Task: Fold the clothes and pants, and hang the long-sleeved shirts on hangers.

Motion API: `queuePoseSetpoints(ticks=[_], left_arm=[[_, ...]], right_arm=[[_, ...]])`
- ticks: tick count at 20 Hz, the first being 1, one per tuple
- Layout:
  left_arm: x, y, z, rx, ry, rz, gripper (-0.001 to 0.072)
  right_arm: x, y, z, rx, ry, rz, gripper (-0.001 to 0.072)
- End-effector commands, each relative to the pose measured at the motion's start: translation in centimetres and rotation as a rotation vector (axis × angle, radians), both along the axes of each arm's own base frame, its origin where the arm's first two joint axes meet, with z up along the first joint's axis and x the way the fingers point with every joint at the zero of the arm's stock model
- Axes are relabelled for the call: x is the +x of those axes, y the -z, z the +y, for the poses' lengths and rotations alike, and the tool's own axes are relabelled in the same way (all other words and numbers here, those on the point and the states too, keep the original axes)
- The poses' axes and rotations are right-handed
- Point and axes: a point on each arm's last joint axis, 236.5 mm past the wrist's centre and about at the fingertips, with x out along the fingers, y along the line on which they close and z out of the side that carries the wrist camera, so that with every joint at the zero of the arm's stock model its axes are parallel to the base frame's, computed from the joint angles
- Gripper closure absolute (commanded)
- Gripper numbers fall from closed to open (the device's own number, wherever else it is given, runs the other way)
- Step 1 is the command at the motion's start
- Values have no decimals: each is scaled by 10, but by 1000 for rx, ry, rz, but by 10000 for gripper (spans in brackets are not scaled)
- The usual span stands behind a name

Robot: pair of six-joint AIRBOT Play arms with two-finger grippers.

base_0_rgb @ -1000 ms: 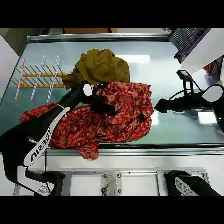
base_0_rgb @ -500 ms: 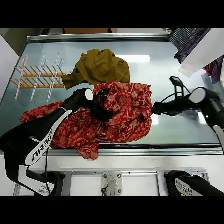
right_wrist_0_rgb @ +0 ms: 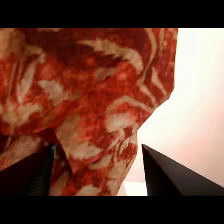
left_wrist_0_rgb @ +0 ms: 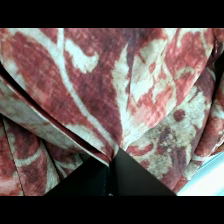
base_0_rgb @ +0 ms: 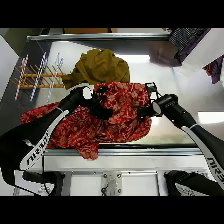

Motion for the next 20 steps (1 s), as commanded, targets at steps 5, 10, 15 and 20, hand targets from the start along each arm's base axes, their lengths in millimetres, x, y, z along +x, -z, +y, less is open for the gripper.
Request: queuePoseSetpoints(ticks=[5, 10, 15, 20], left_arm=[[-1, -2, 0, 0, 0, 1, 695], [9, -35, 1, -39, -15, -79, 695], [-16, -153, 23, -113, 23, -195, 695], [-110, -242, 23, -180, 52, -221, 695]], right_arm=[[24, 16, -31, -194, 74, -83, 127], [36, 11, -43, -262, -12, -113, 629], [14, -112, -66, -380, -184, -110, 699], [-133, -196, -83, -163, -49, 36, 699]])
